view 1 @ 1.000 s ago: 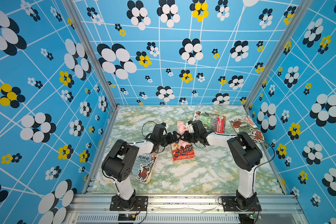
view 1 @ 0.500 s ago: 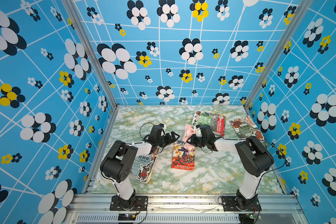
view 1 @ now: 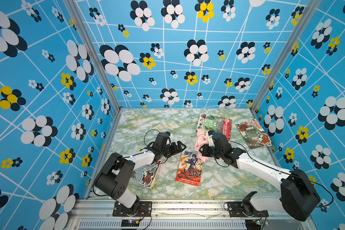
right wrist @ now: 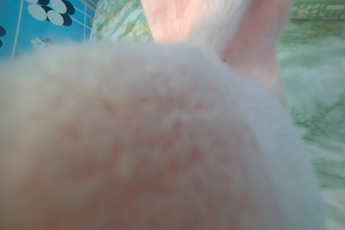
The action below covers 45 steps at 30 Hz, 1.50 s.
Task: Wipe the cover of the book
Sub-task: Wipe the dirt from the cover of the book.
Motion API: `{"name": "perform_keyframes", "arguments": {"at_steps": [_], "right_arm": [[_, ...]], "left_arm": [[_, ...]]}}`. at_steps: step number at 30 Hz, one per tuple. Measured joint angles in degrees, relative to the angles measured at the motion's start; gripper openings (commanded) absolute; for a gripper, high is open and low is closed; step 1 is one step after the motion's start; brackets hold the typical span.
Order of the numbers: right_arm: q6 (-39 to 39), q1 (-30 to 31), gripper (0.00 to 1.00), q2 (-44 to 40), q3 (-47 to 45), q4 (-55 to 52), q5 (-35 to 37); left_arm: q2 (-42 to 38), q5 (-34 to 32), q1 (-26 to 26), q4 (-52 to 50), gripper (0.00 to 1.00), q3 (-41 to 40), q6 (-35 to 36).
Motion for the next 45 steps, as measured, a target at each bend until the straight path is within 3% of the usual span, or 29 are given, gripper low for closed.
{"name": "perform_keyframes", "arguments": {"at_steps": [3, 6, 12, 17, 24, 27, 35, 41, 45], "right_arm": [[-0.44, 6.23, 0.0, -1.14, -1.99, -2.16, -0.24], [1.2, 11.91, 0.0, -0.79, -7.02, -0.17, -4.79], [5.09, 15.1, 0.0, 3.08, -12.59, 6.78, -12.81], [5.31, 11.96, 0.0, 11.58, -9.55, 12.76, -16.44], [9.2, -1.6, 0.0, 23.54, -5.64, 28.63, -24.3], [10.86, -2.03, 0.0, 25.92, -4.31, 31.76, -25.18], [11.5, 9.05, 0.0, 19.65, -12.81, 33.16, -27.43], [10.01, 2.38, 0.0, 8.07, -18.27, 21.57, -24.92], [9.05, -2.14, 0.0, 8.33, -14.56, 15.5, -21.62]], "left_arm": [[-2.86, -0.46, -1.46, -2.25, 0.99, -3.23, -0.09], [-6.03, -0.76, -2.45, -3.06, 0.99, -7.78, -0.87], [-9.18, -1.64, -2.38, -3.72, 0.99, -11.3, -1.16], [-9.09, -1.16, -2.38, -2.45, 0.99, -11.28, -2.32], [-9.46, -1.01, -2.56, -0.28, 0.99, -11.41, -3.58], [-10.86, -1.51, -2.56, -0.33, 0.99, -11.65, -3.54], [-14.12, -3.02, -2.49, -0.79, 0.99, -12.83, -3.54], [-13.38, -3.13, -2.49, -1.57, 0.99, -12.72, -3.5], [-11.93, -2.99, -2.49, -1.77, 0.99, -12.02, -3.5]]}}
